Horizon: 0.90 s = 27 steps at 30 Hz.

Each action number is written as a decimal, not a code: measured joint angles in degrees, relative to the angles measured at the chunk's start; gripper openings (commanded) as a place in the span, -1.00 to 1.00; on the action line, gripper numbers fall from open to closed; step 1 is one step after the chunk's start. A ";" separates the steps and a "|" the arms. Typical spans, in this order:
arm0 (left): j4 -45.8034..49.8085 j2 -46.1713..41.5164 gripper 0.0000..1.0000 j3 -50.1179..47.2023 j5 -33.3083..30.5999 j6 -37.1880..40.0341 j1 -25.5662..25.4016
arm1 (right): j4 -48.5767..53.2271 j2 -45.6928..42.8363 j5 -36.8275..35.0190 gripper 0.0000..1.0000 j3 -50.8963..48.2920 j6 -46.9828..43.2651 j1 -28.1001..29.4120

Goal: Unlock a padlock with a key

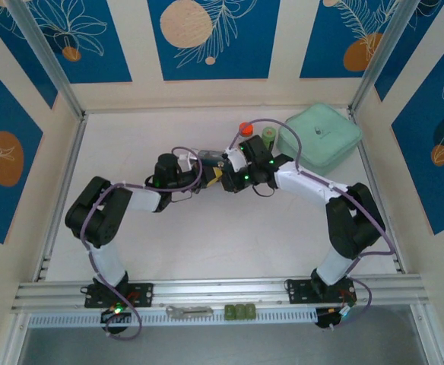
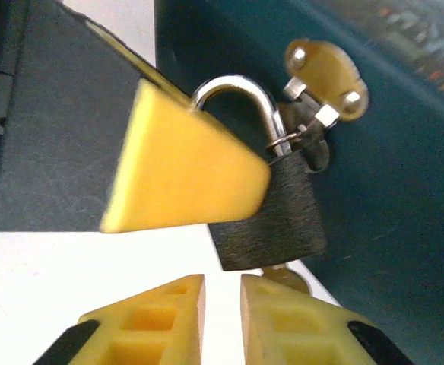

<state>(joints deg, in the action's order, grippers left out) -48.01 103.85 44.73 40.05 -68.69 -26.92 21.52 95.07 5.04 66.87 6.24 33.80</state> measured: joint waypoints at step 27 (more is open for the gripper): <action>3.58 -0.33 -1.00 0.87 0.22 0.20 0.00 | 2.67 0.24 -27.26 -0.24 3.52 -12.00 8.20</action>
<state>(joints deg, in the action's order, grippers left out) -44.42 103.53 45.60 40.27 -68.49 -26.92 24.18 95.31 -22.22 70.39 -5.76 42.00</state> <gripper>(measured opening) 0.077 0.383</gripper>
